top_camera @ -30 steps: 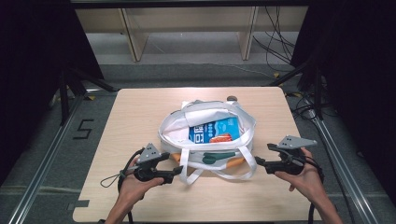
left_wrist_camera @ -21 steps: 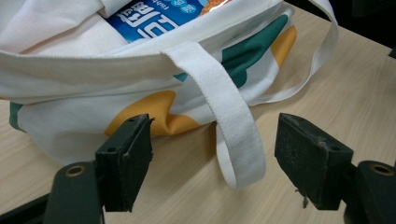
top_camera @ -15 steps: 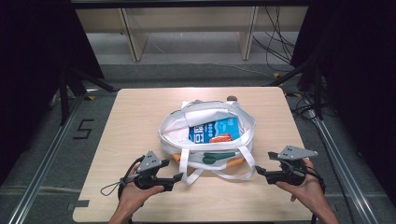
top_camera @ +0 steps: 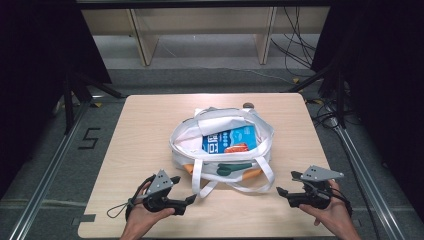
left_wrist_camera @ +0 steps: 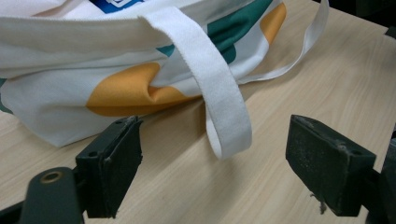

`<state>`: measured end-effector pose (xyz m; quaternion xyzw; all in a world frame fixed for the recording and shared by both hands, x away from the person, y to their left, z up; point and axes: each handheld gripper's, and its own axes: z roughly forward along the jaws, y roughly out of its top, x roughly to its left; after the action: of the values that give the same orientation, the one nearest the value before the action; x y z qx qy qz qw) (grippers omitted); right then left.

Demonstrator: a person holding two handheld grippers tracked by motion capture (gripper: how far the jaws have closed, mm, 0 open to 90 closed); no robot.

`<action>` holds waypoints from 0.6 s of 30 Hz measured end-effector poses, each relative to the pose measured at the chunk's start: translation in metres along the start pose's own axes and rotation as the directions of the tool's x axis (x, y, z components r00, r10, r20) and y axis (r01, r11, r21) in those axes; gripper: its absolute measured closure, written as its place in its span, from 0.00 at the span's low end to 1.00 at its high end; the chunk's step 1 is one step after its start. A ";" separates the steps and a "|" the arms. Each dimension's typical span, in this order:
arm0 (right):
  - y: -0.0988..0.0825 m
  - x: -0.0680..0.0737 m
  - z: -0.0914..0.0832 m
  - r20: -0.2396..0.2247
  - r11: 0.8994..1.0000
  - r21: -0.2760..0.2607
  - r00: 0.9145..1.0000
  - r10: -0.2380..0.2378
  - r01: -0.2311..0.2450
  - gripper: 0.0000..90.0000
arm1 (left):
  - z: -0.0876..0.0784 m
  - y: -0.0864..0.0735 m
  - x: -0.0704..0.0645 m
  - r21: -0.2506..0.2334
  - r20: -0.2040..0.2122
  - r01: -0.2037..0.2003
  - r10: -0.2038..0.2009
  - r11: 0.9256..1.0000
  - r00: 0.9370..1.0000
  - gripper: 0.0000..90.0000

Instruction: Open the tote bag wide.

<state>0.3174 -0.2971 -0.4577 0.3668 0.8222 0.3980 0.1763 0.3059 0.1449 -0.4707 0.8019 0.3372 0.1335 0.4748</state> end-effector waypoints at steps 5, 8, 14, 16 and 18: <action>-0.007 0.007 0.000 -0.013 1.000 0.015 1.000 0.021 -0.021 0.25 | 0.001 -0.008 -0.002 0.009 0.003 0.013 -0.013 1.000 1.000 0.20; -0.014 0.010 0.000 -0.018 1.000 0.023 1.000 0.009 -0.009 0.25 | 0.001 -0.013 -0.004 0.026 0.001 0.007 -0.007 1.000 1.000 0.20; -0.026 0.016 0.001 -0.032 0.999 0.053 0.999 -0.006 0.008 0.25 | 0.001 -0.020 -0.009 0.059 -0.014 -0.014 0.014 0.998 1.000 0.19; -0.029 0.020 0.000 -0.035 0.997 0.070 0.999 0.027 -0.025 0.25 | 0.002 -0.021 -0.011 0.053 -0.011 -0.006 0.006 0.999 1.000 0.19; -0.032 0.019 0.000 -0.039 0.998 0.065 0.999 -0.002 0.005 0.25 | 0.001 -0.021 -0.010 0.052 -0.009 -0.026 0.027 0.998 1.000 0.19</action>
<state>0.2902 -0.2964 -0.4831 0.3631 0.8387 0.3776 0.1490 0.2905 0.1446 -0.4883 0.8177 0.3323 0.1348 0.4502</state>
